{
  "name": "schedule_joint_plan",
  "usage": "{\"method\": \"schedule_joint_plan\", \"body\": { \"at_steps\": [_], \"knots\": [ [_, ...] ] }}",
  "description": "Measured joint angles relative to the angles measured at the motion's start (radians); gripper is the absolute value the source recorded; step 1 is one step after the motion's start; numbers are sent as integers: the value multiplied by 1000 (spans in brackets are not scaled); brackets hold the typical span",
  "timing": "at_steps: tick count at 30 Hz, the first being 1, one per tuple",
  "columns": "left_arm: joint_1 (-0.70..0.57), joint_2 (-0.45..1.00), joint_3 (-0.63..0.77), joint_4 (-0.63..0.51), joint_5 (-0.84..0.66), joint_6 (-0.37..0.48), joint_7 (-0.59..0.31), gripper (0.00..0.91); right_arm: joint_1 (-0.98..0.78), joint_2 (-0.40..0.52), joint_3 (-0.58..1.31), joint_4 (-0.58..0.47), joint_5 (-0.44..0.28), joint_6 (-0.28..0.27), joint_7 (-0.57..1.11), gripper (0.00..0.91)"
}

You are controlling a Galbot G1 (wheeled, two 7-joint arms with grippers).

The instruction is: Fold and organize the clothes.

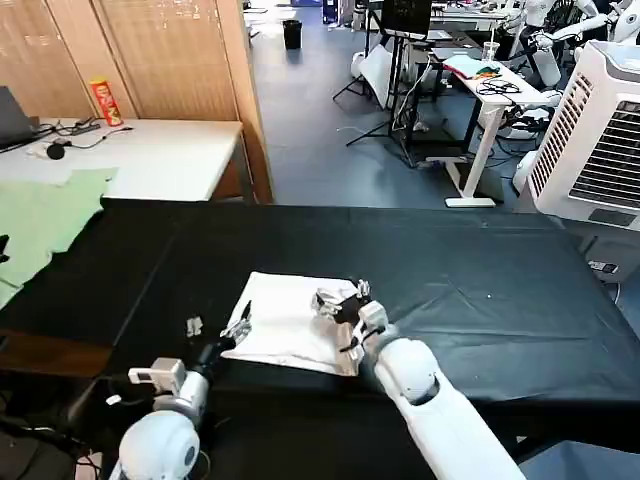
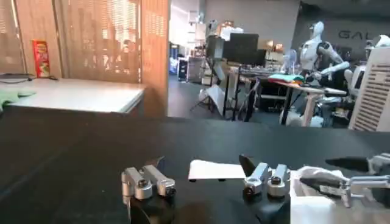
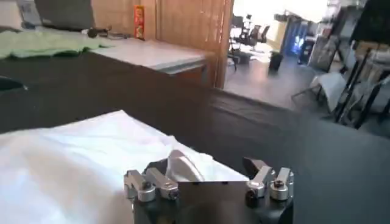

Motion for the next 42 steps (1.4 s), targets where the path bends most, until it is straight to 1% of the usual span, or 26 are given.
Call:
{"method": "schedule_joint_plan", "body": {
  "at_steps": [2, 6, 7, 8, 9, 10, 11, 12, 13, 23, 24, 26, 27, 28, 29, 32, 35, 39, 42],
  "knots": [
    [4, -1, 0, -1, 1, -3, 0, 878, -6, 0, 3, 1, -2, 0, 3, 634],
    [11, -4, 0, -1, 5, -11, 0, 878, -13, -1, 3, 1, -3, 0, 2, 507],
    [13, -5, -1, -2, 6, -11, 0, 878, -13, -1, 2, 1, -3, 0, 2, 439],
    [14, -5, 0, -3, 7, -12, 0, 878, -13, -1, 2, 1, -3, 0, 1, 410],
    [16, -7, -1, -4, 8, -14, 0, 878, -13, 1, 2, -1, -4, 0, 1, 302],
    [17, -7, -1, -4, 9, -15, 0, 878, -13, 2, 2, -2, -5, 0, 1, 215],
    [19, -9, -1, -4, 10, -16, 0, 878, -14, 2, 3, -3, -6, 0, 1, 156],
    [21, -9, 0, -5, 11, -16, -1, 878, -15, 3, 4, -3, -9, 1, 1, 137],
    [23, -10, -1, -6, 11, -17, -1, 878, -16, 3, 5, -3, -10, 2, 1, 88],
    [32, -21, -4, -8, 16, -30, -2, 878, -53, 13, 74, 19, 2, 3, 24, 78],
    [32, -23, -4, -8, 16, -32, -2, 878, -59, 12, 84, 23, 7, 3, 26, 88],
    [29, -23, -4, -4, 16, -36, -1, 878, -68, 11, 98, 27, 13, 3, 34, 137],
    [26, -23, -4, -2, 16, -37, 0, 878, -74, 11, 105, 32, 13, 3, 42, 185],
    [24, -23, -4, 1, 15, -37, 0, 878, -80, 13, 113, 35, 13, 3, 47, 293],
    [21, -23, -4, 4, 14, -38, 0, 878, -86, 13, 119, 39, 19, 3, 51, 878],
    [9, -24, -3, 16, 9, -40, 3, 878, -102, 11, 135, 53, 56, -2, 53, 878],
    [-7, -15, -2, 30, -13, -43, 23, 878, -124, 10, 157, 79, 128, -25, 67, 878],
    [-40, 9, -2, 64, -99, -32, 63, 878, -162, -1, 193, 136, 243, -55, 82, 878],
    [-78, 27, 2, 105, -183, -13, 86, 878, -200, -14, 224, 191, 304, -62, 85, 878]
  ]
}}
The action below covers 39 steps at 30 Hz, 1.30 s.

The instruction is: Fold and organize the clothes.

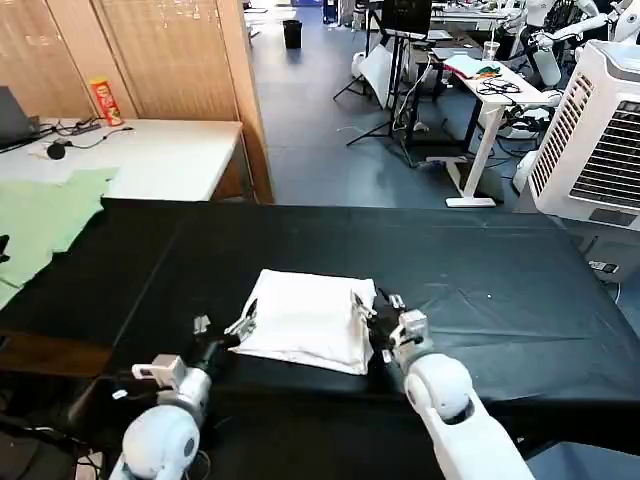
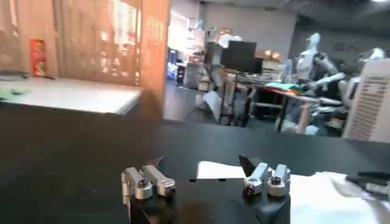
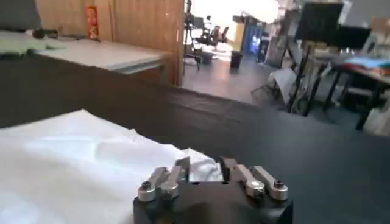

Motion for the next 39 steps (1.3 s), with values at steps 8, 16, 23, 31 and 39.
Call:
{"method": "schedule_joint_plan", "body": {
  "at_steps": [8, 16, 23, 31, 39],
  "knots": [
    [-102, 22, 24, 113, -194, 75, 45, 878, -129, -39, 107, 162, 64, 3, -3, 878],
    [-195, 32, 50, 198, -311, 114, 26, 878, -225, -33, 184, 277, 72, 8, -4, 878],
    [-221, 41, 52, 240, -362, 119, 7, 390, -269, -17, 220, 329, 72, 11, -4, 878],
    [-194, 42, 52, 223, -366, 120, 9, 137, -265, -2, 217, 332, 70, 9, -3, 878],
    [-182, 34, 46, 214, -377, 121, 2, 0, -259, 0, 217, 331, 70, 8, -3, 878]
  ]
}}
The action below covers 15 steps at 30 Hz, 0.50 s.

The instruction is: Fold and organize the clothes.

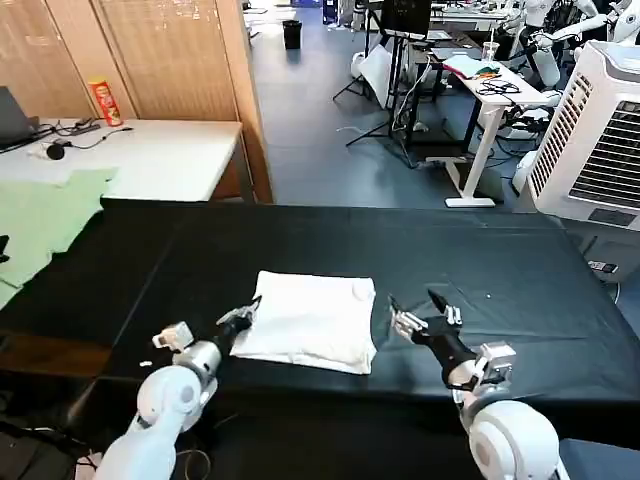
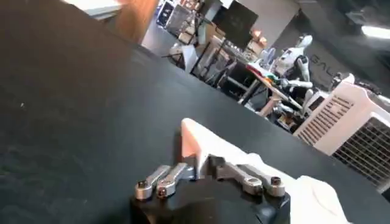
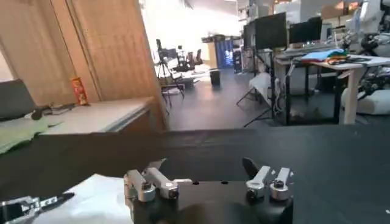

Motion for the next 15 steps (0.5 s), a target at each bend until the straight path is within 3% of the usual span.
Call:
{"method": "schedule_joint_plan", "body": {
  "at_steps": [7, 15],
  "knots": [
    [2, 17, -18, -33, 177, -14, -35, 0, -3, -8, 18, -10, 0, 2, 1, 878],
    [36, 158, -78, -99, 439, -34, -32, 0, 22, 12, -1, -34, -10, 3, 11, 878]
  ]
}}
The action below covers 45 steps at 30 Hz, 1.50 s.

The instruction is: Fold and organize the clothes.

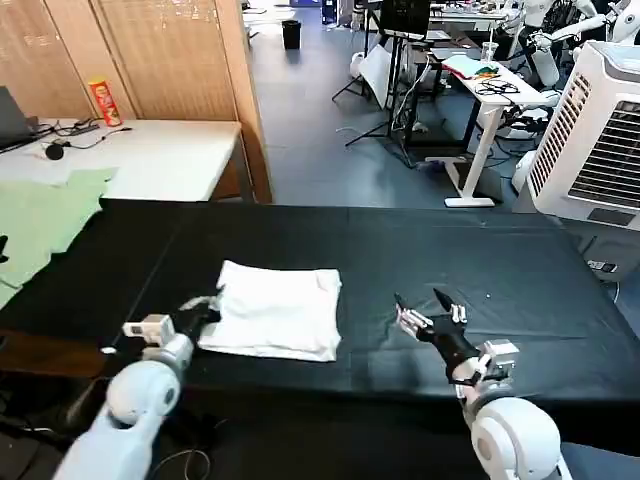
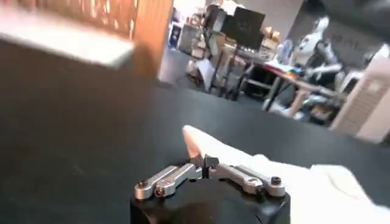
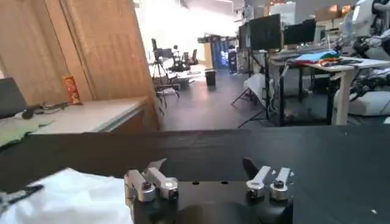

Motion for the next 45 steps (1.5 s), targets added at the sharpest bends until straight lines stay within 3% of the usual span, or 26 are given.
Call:
{"method": "schedule_joint_plan", "body": {
  "at_steps": [11, 16, 24, 31, 32, 37, 45],
  "knots": [
    [17, 299, -127, -108, 117, 47, -8, 0, 18, 17, -20, -20, -8, 3, 0, 878],
    [11, 331, -115, -192, 84, 116, -60, 0, 5, 24, -17, -30, -22, 8, -2, 878],
    [-34, 187, 66, -289, -173, 182, -199, 0, -26, 29, -9, -35, -52, 11, -7, 878],
    [-138, -94, 304, -152, -98, 113, -207, 20, -42, 14, -32, -27, -56, 3, -9, 878],
    [-147, -133, 330, -126, -84, 106, -206, 878, -42, 7, -38, -27, -56, 1, -10, 878],
    [-169, -239, 418, -55, -36, 66, -158, 878, -23, -13, -72, -46, -29, -12, -14, 878],
    [-185, -247, 422, -53, -28, -17, -62, 878, 54, -2, -131, -117, 31, -38, -6, 878]
  ]
}}
